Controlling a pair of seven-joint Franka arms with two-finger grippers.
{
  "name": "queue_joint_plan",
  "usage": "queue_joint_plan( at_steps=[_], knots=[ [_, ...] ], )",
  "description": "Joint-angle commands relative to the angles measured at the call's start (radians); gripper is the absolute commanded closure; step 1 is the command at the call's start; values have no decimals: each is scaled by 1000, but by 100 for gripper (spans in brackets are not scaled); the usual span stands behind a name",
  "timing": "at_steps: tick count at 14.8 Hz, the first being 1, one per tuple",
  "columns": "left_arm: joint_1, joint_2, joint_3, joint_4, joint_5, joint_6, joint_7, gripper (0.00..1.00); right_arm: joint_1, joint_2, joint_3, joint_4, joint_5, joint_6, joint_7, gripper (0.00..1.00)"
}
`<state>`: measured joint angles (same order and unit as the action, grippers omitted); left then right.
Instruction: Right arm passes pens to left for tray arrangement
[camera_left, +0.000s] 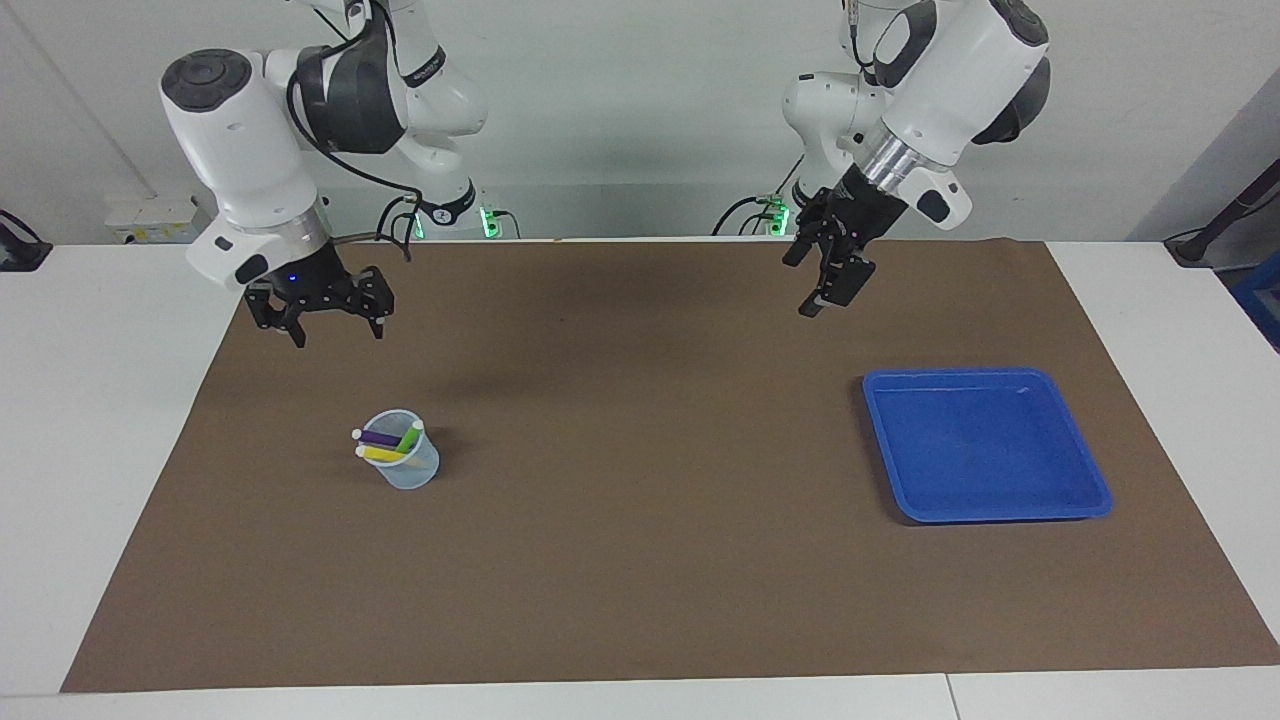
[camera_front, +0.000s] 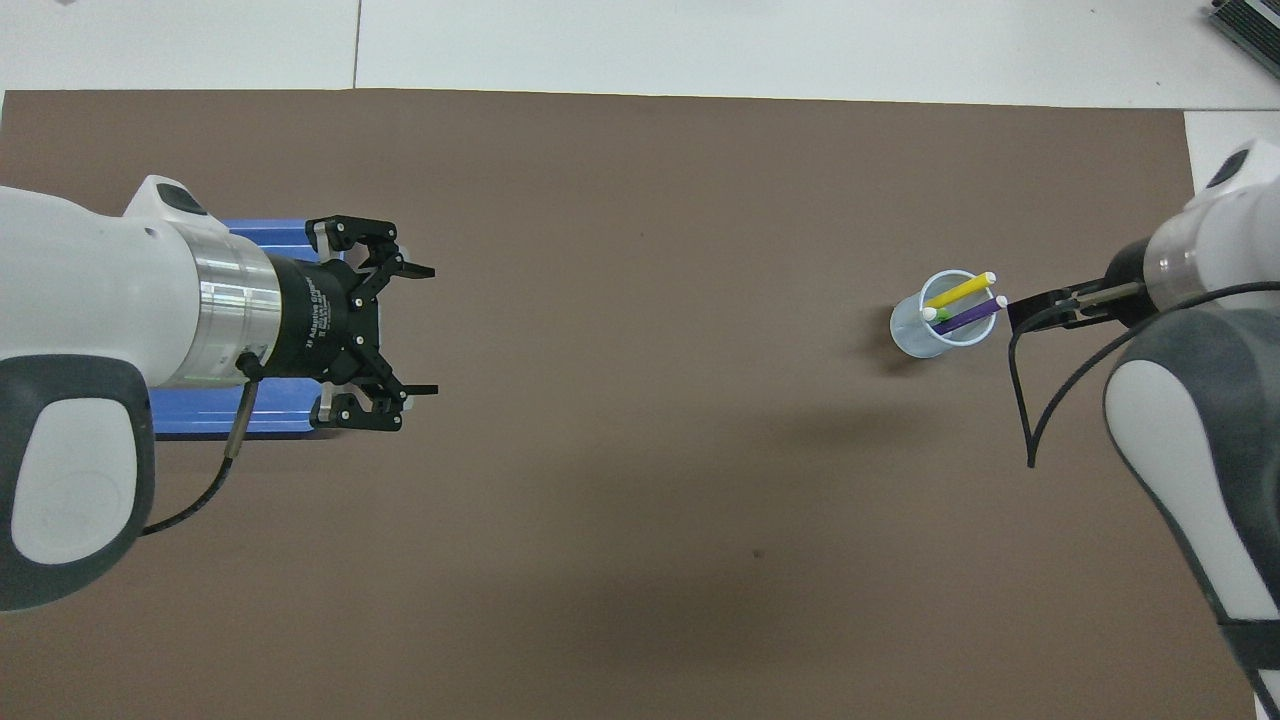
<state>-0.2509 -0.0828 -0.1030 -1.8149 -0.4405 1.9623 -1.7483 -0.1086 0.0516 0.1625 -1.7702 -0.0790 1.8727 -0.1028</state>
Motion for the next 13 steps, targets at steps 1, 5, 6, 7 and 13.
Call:
queue_joint_plan(
  at_steps=[1,5,6,7,13],
  knots=[
    [-144,-17,8,-29,-63,148,-75,0,72,97,2,52,-79,55,52,0],
    [-226,-17,6,-44,-67,231,-136,0,127,175,2,52,-130,127,113,0],
    [-228,-24,6,-73,-72,265,-139,0,133,192,2,51,-130,149,115,0],
    [-229,-31,6,-104,-72,306,-148,0,145,203,2,46,-130,155,129,0],
    [-290,69,8,-129,-72,538,-174,0,152,208,2,-8,-174,168,144,23]
  ],
)
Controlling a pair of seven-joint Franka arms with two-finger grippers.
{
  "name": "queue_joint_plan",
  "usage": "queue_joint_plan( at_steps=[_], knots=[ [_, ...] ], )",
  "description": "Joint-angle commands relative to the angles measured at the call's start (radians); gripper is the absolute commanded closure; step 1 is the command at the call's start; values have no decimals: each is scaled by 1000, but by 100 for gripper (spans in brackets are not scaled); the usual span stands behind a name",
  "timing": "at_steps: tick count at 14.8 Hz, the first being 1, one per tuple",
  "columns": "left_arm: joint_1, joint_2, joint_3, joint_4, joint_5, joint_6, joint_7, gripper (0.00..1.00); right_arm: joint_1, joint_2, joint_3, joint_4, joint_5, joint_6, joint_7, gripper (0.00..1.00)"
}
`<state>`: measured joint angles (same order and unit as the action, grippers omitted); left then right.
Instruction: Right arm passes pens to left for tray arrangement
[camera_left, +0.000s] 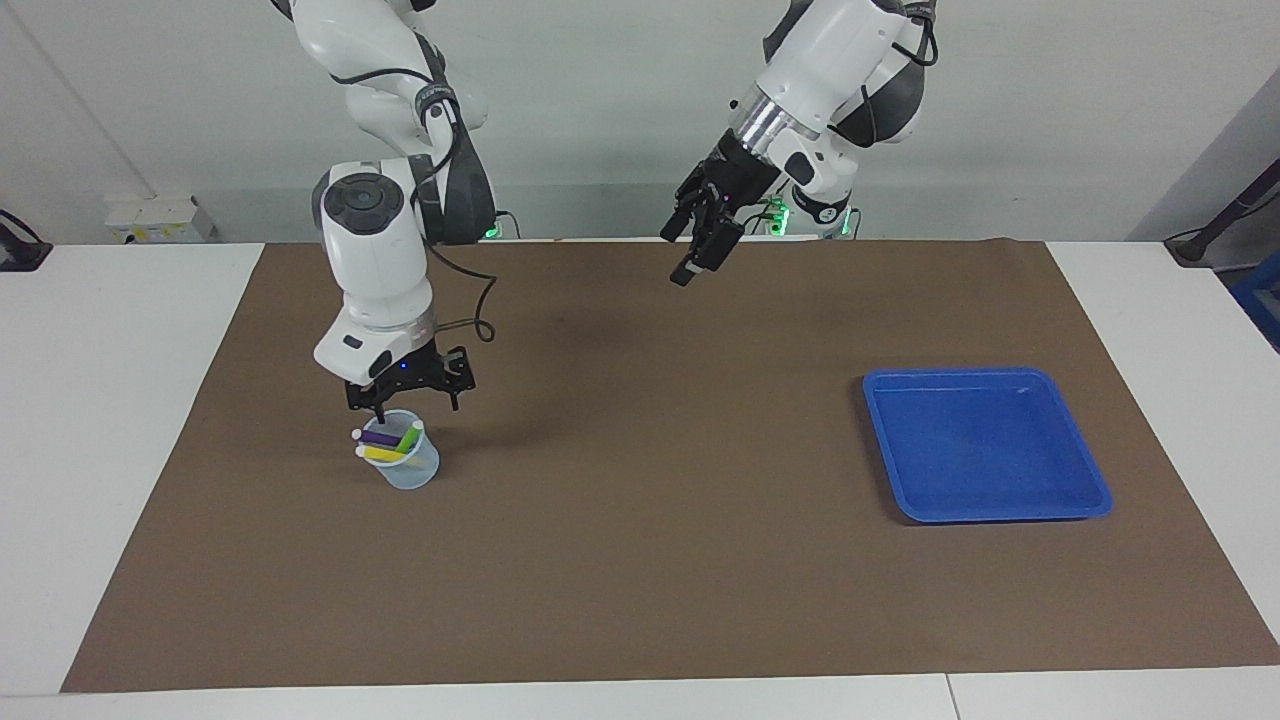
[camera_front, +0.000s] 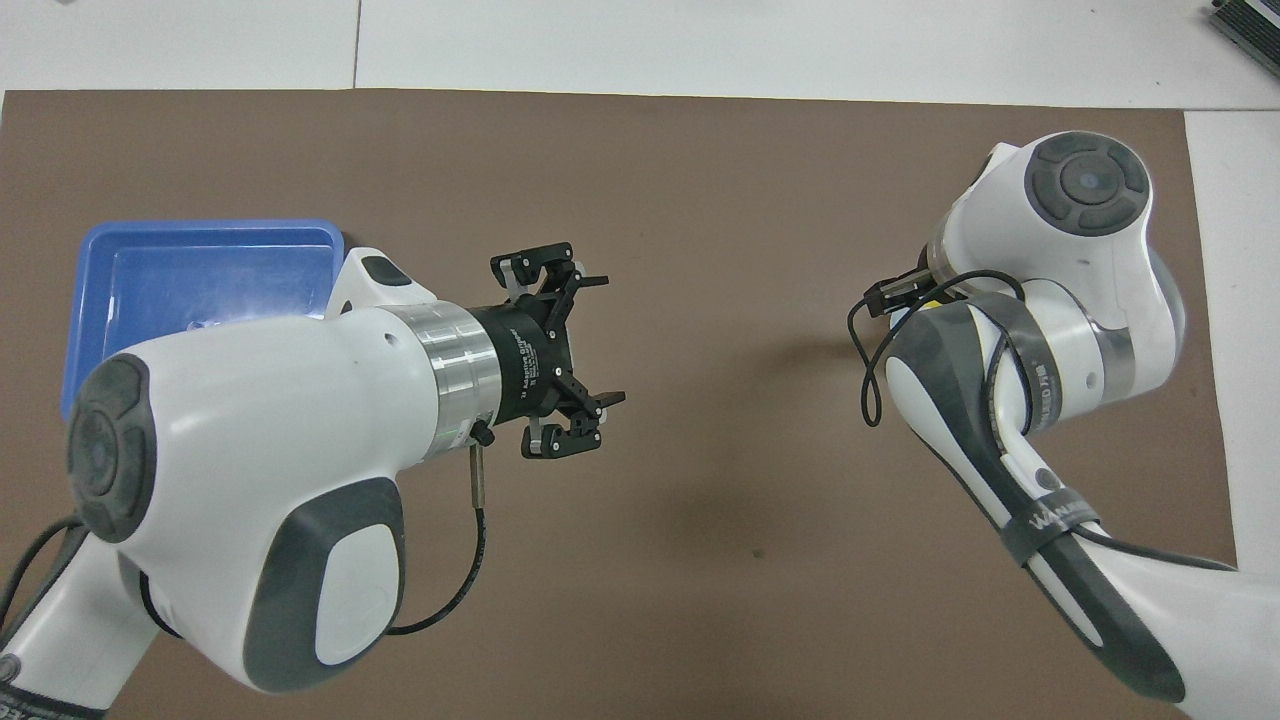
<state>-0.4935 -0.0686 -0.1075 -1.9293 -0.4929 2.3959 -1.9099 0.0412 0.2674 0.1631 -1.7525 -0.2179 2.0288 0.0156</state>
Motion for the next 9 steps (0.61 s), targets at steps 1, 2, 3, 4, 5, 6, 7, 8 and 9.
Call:
queue_joint_plan(
  at_steps=[1,2,3,4,5,6,7,8,9],
  knots=[
    [-56,93,12,-14,-19,135,-11,0,-1,-11,1,-34,-43,11,24,26],
    [-57,123,12,-14,-18,146,-8,0,-4,-13,1,-42,-49,11,24,30],
    [-63,142,12,-11,-18,161,-3,0,-7,-14,1,-47,-49,10,26,31],
    [-68,150,12,-16,-18,178,-1,0,-6,-13,1,-48,-51,8,26,31],
    [-68,154,12,-19,-18,180,0,0,-4,-13,-1,-53,-60,8,26,31],
    [-68,156,12,-19,-18,181,2,0,-4,-11,1,-58,-76,10,26,33],
    [-68,162,12,-19,-18,183,0,0,-4,-8,1,-59,-86,11,27,35],
    [-68,165,12,-19,-18,183,0,0,-6,-7,1,-61,-90,13,30,38],
    [-68,173,12,-20,-18,187,3,0,-7,-8,1,-61,-90,13,30,39]
  ],
)
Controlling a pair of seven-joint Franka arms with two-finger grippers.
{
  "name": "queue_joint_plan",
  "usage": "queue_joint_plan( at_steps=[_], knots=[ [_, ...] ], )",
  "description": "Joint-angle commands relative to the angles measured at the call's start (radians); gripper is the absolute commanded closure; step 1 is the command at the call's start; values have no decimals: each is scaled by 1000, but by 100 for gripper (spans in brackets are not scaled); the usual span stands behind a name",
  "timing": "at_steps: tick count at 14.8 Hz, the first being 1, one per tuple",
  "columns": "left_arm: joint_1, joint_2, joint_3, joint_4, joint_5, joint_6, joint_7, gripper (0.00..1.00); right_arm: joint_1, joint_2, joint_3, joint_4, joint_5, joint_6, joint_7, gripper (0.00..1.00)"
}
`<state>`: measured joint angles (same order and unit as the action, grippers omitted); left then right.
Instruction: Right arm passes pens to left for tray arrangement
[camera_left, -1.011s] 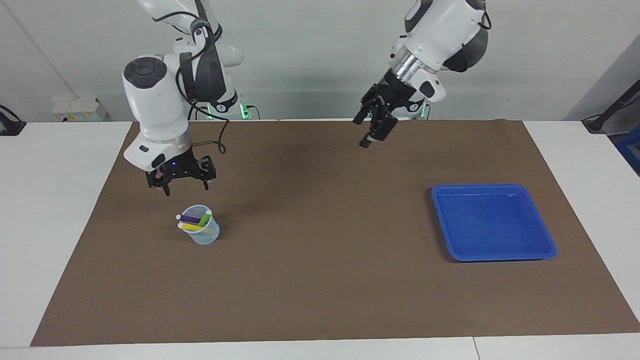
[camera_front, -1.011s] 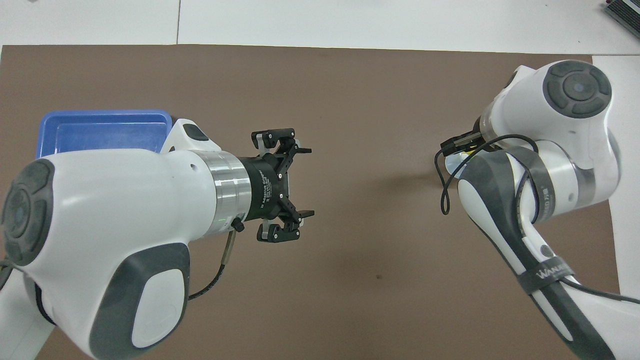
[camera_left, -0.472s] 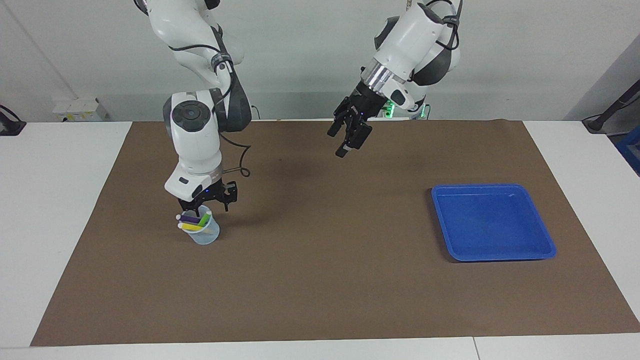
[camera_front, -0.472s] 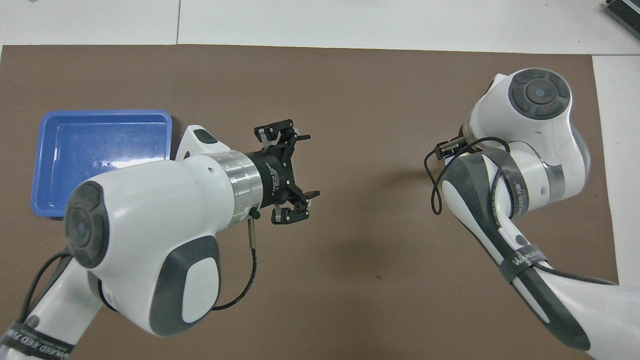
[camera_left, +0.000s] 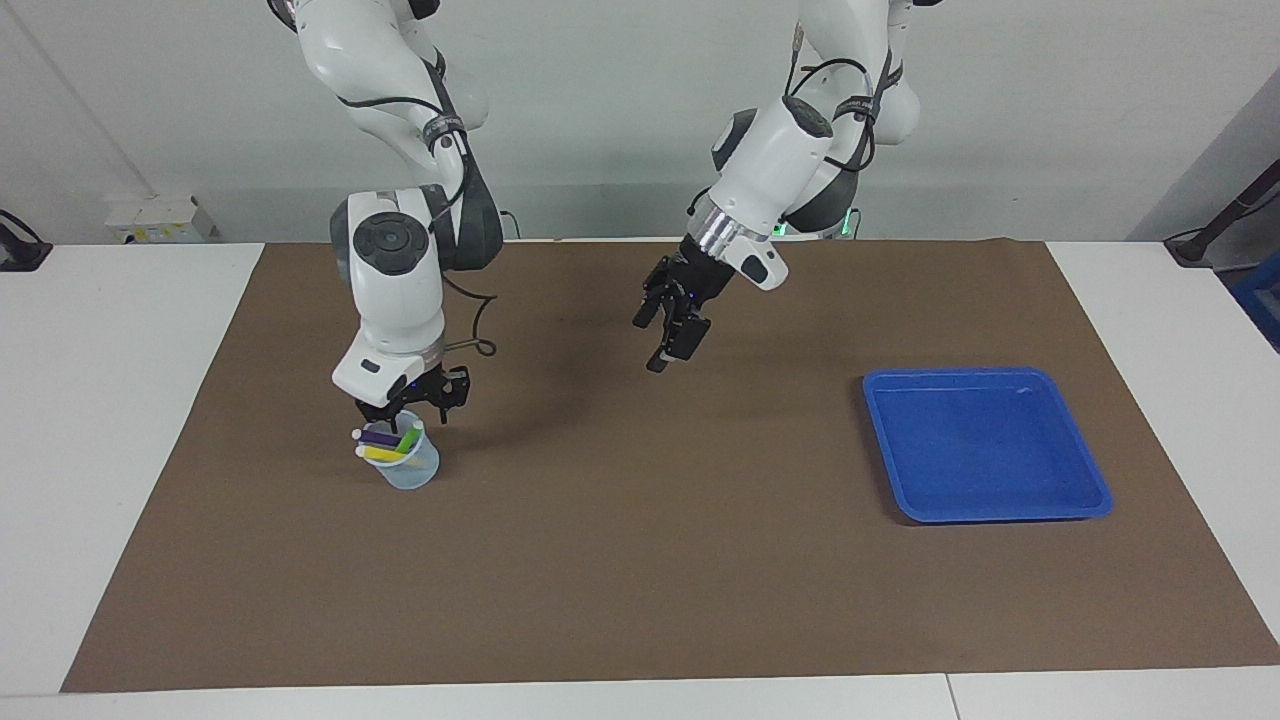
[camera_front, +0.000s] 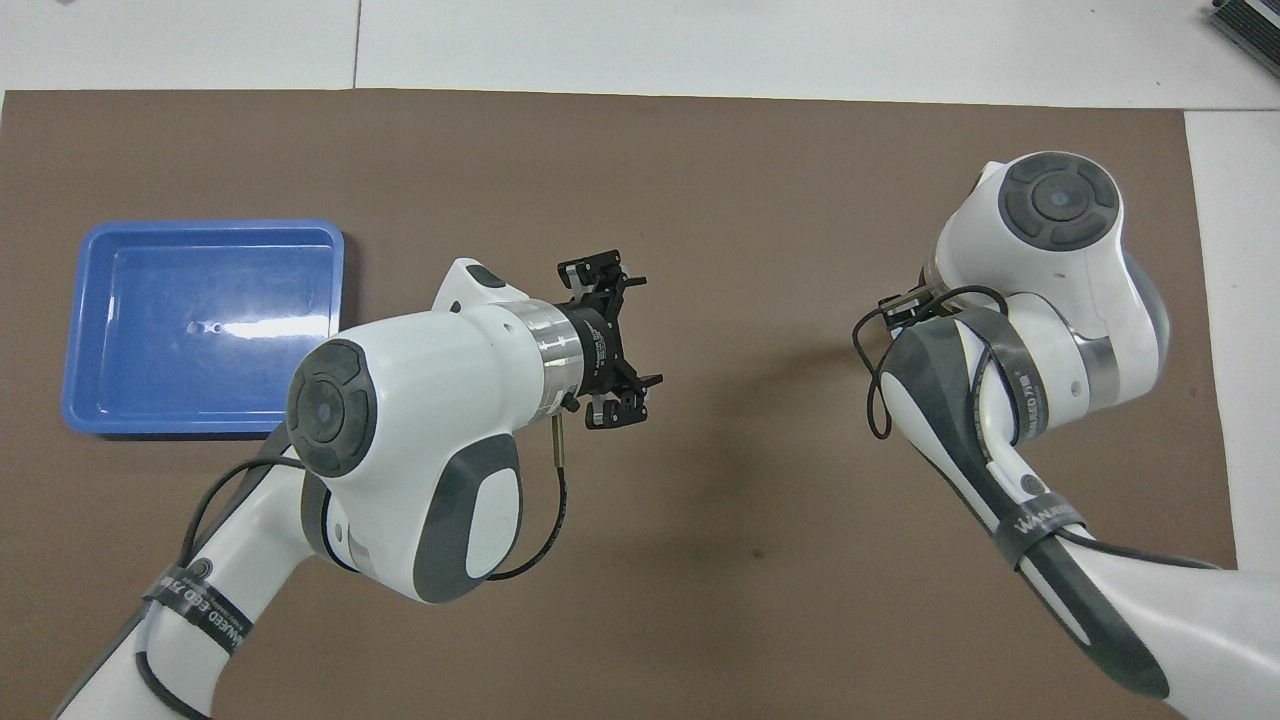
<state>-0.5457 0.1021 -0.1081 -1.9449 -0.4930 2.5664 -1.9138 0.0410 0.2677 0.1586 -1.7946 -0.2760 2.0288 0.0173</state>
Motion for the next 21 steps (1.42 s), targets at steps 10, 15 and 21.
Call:
queue_joint_plan(
  at_steps=[10,15,21],
  knots=[
    [-65,197,13,-39,-16,244,36,0,-7,16,6,-19,-65,33,41,53],
    [-66,290,14,-35,-10,307,68,0,-12,16,6,-19,-65,33,41,59],
    [-65,298,14,-2,-9,287,64,0,-15,18,6,-20,-65,33,41,71]
  ],
)
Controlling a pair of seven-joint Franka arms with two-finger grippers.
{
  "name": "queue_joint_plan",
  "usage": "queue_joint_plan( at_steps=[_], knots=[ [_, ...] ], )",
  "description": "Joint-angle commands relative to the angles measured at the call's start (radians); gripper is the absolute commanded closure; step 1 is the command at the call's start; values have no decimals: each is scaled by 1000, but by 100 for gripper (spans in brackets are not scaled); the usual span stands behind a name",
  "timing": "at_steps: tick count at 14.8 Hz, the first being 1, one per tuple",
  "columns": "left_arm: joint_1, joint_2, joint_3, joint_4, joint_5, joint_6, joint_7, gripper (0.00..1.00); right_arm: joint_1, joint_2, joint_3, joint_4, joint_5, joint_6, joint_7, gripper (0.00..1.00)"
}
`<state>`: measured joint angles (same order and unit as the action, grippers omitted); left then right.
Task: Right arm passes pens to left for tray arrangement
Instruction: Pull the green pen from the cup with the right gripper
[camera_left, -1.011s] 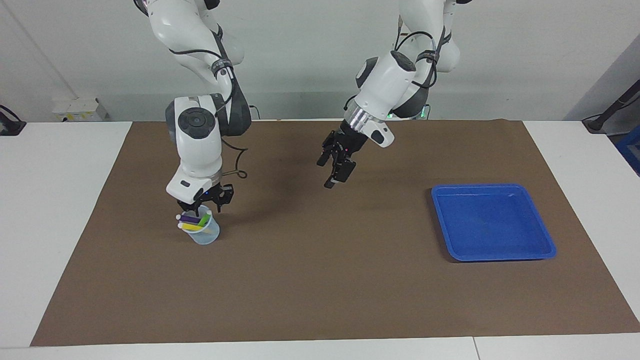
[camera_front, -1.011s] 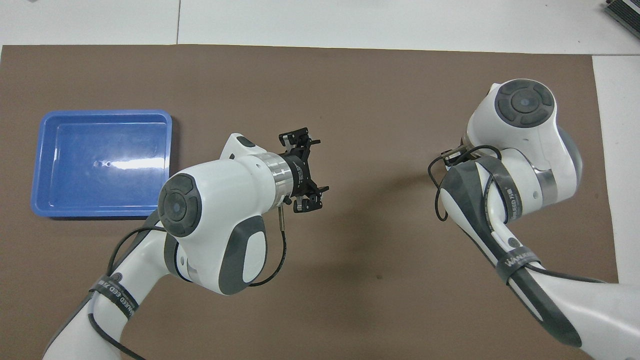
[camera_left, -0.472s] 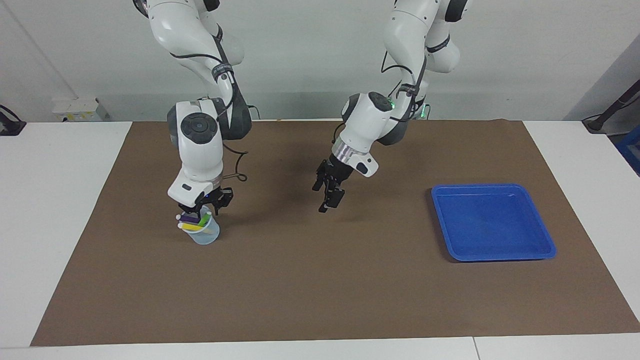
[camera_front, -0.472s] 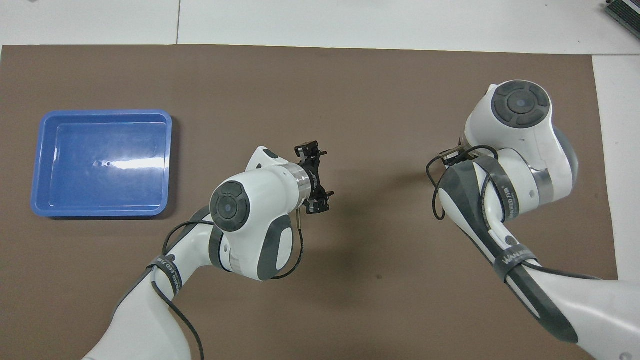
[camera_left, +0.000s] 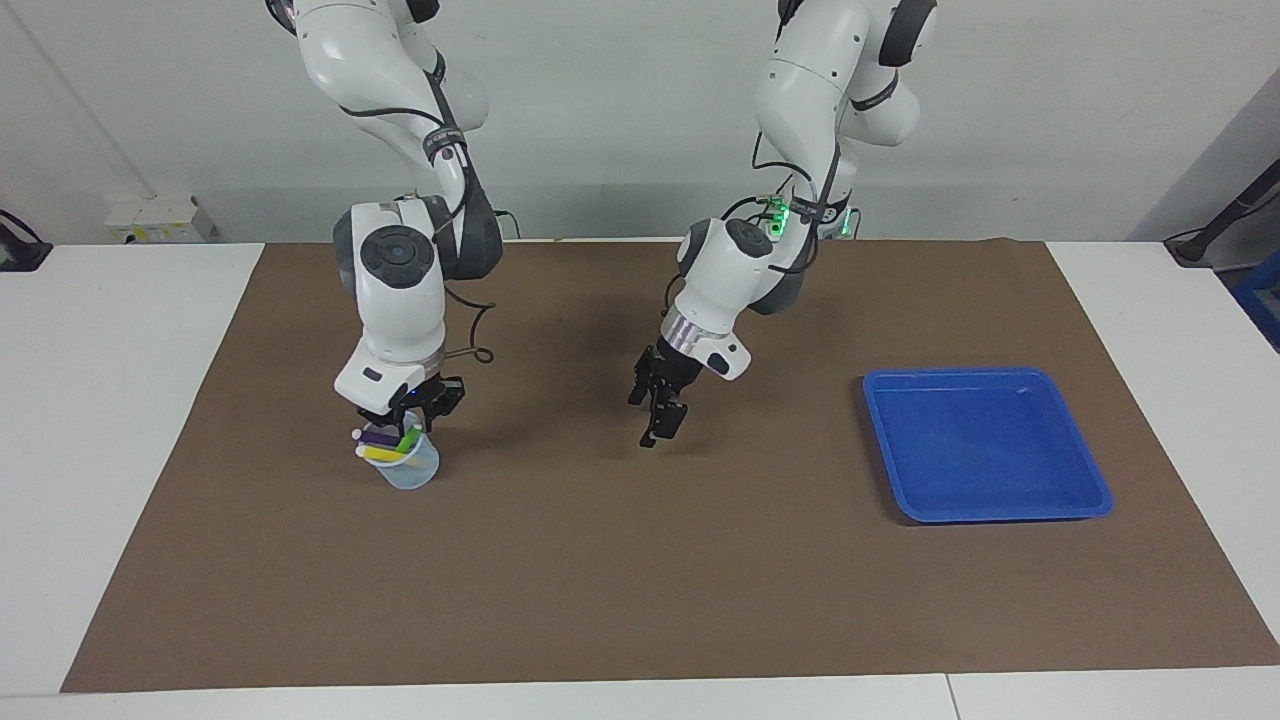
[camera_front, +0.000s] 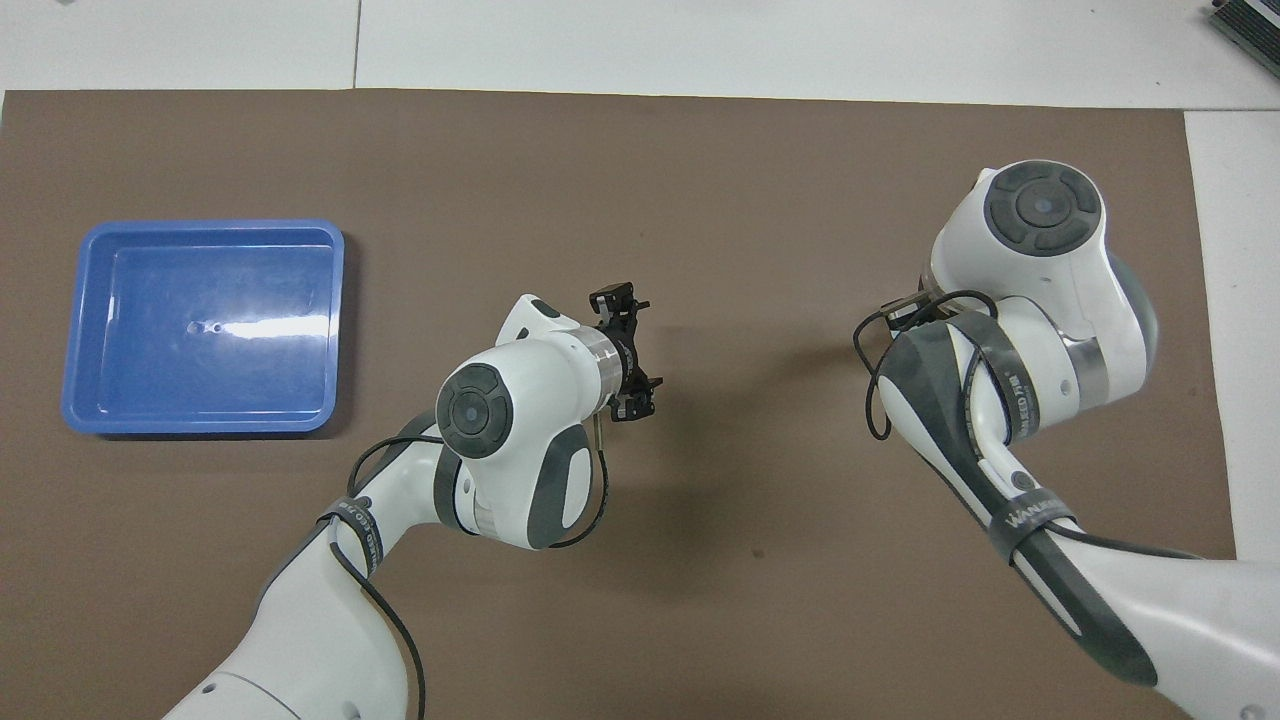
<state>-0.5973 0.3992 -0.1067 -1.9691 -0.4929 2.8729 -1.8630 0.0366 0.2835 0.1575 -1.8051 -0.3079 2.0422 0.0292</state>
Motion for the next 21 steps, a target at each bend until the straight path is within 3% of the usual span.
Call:
queue_joint_plan(
  at_steps=[1,4,8,11,14,18,21],
  knots=[
    [-13,1,13,47,-4,-68,13,0,-11,0,7,-10,-33,19,29,76],
    [-15,-2,15,124,-3,-197,11,0,-12,2,7,-5,-33,12,28,84],
    [-35,-8,13,133,-3,-187,1,0,-9,0,7,19,-33,-19,26,88],
    [-36,-14,12,139,-4,-187,-5,0,-12,-4,7,96,-23,-111,15,88],
    [-36,-16,12,154,-4,-198,-22,0,-11,-47,7,112,-5,-163,-8,88],
    [-53,-16,10,171,-3,-199,-50,0,-50,-122,5,136,108,-220,-49,88],
    [-58,-16,10,199,-3,-201,-73,0,-66,-119,-1,239,245,-298,-42,88]
  ],
)
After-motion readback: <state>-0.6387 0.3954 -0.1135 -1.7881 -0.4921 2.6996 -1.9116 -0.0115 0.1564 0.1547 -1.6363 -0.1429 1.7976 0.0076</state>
